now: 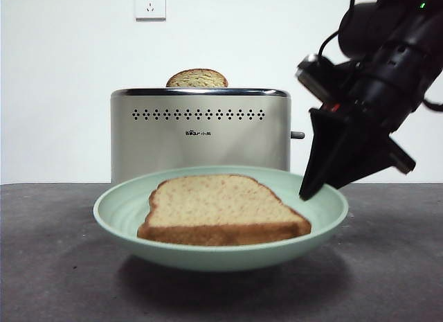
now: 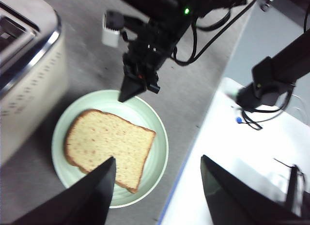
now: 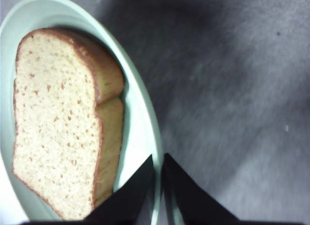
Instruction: Take the bread from the toaster,put the bread on the plate,put the plate on the table
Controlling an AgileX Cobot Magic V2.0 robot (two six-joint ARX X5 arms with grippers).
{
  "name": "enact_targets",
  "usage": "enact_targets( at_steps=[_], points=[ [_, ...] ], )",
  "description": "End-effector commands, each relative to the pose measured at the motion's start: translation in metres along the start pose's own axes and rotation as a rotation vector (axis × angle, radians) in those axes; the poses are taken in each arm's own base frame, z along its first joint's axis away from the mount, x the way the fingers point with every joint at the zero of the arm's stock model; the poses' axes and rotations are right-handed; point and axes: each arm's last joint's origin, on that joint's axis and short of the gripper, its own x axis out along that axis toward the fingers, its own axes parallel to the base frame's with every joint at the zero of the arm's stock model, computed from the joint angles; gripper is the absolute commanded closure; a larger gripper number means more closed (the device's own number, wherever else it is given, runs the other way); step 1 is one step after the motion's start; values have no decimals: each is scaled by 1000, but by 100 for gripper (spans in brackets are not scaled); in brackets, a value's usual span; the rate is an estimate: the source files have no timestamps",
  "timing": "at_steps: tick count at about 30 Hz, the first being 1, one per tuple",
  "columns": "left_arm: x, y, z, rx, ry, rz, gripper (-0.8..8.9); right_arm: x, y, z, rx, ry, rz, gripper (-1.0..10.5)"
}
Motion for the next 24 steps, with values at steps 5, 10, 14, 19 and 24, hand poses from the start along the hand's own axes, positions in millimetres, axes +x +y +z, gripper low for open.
enact_targets(
  at_steps=[5, 10, 14, 19, 24],
  points=[
    [-24, -15, -2, 34, -78, 52, 543, 19, -9, 7, 36, 23, 13, 944],
    [-33, -20, -5, 42, -100, 56, 542, 32, -17, 6, 60, 61, 3, 944],
    [-36, -22, -7, 43, -109, 57, 542, 37, -21, 6, 68, 73, -5, 944],
    [-37, -23, -8, 42, -105, 57, 542, 38, -22, 4, 78, 89, -8, 905],
    [-36, -23, -8, 42, -105, 57, 542, 29, -15, 5, 61, 63, 3, 720]
  ],
)
